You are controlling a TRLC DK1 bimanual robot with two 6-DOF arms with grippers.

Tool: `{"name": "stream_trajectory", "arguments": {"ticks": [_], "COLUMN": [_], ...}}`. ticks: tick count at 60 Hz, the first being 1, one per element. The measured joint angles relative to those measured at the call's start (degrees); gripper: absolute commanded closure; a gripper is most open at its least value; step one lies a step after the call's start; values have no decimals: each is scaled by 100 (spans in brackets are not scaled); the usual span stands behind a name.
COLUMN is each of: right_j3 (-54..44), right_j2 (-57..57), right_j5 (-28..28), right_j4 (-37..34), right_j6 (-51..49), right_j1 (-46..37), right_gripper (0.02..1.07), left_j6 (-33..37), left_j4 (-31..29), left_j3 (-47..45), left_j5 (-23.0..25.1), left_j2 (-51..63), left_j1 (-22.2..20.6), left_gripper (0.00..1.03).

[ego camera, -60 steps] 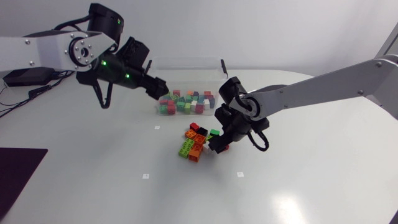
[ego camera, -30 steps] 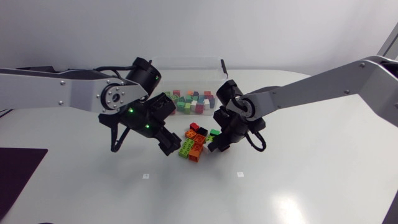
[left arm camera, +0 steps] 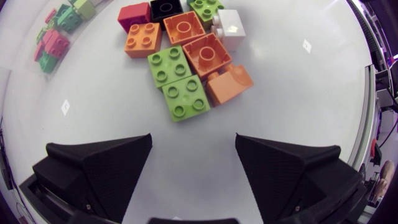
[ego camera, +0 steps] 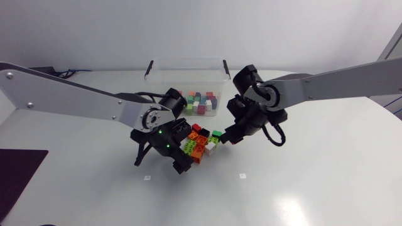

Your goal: Place the duplo bricks in the container

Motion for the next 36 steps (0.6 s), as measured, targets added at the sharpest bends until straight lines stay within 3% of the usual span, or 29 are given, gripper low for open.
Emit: {"name": "stream_trajectory", "arguments": {"ticks": [26, 36], "right_j3": [483, 949], "right_j2": [-356, -356], "right_j5": [-46, -50], "right_j4": [-313, -374], "right_j6": [-2, -2], "right_j1": [-44, -44], "right_gripper": [79, 78], "left_j6": [-216, -297], "left_j4": [549, 643], "left_j3": [374, 385], "left_j5": [-256, -273], "left_j2": [485, 562], "left_j1": [42, 15], "left_gripper": [12, 28]}}
